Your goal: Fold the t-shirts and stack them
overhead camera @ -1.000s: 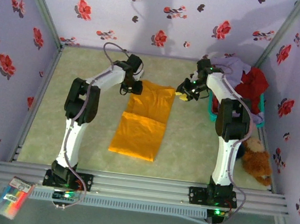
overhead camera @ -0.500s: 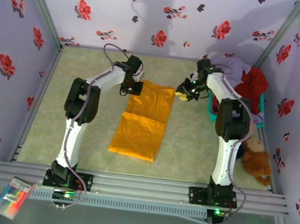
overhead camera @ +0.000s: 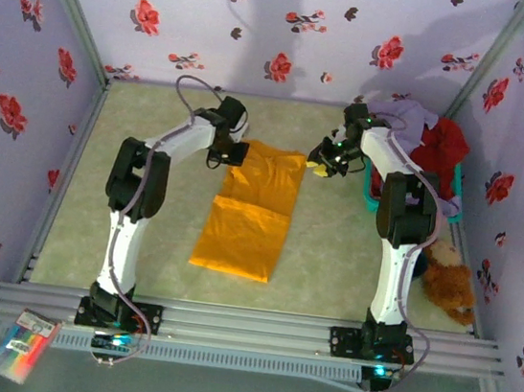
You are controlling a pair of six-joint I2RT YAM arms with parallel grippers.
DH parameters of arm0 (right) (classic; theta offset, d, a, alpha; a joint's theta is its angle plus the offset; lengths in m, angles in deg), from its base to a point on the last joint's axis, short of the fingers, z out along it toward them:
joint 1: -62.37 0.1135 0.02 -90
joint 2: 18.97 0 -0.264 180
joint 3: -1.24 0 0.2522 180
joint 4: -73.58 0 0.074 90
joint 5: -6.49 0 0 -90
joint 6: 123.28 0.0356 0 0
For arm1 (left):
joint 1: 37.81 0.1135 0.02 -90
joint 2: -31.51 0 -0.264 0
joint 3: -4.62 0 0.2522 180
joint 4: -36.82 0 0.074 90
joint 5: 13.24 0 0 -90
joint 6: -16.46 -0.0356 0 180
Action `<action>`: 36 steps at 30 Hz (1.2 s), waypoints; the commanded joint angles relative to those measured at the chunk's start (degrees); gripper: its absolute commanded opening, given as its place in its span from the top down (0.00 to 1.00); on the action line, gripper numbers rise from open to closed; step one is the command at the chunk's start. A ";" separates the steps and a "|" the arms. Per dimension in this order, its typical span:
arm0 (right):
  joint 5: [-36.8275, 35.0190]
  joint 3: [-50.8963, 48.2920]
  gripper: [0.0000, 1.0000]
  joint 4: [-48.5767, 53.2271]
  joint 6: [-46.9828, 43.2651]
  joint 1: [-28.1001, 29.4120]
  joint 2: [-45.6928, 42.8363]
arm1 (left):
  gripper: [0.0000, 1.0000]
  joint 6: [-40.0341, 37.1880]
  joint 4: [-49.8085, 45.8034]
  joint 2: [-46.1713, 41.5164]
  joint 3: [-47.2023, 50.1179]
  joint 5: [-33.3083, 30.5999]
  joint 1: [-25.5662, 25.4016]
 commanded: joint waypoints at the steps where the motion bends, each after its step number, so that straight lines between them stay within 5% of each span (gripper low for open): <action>1: 0.55 -0.54 0.69 1.55 -0.22 0.22 -1.03 | 1.00 1.97 2.00 -3.83 1.87 -2.39 0.31; 15: 0.52 -0.54 0.69 1.42 -0.16 0.27 -0.98 | 1.00 6.92 2.40 -5.88 8.88 -7.31 0.31; 24: 0.69 -0.43 0.69 1.43 -0.04 0.31 -0.99 | 1.00 7.04 4.37 -5.40 10.66 -2.60 0.31; 27: 0.61 -0.71 0.69 1.50 -0.11 0.27 -1.23 | 0.76 6.95 4.89 -5.22 10.16 -0.72 0.30; 36: 0.01 -4.41 0.69 1.05 0.07 0.86 -4.17 | 0.47 5.91 1.11 -10.66 9.59 -4.56 0.23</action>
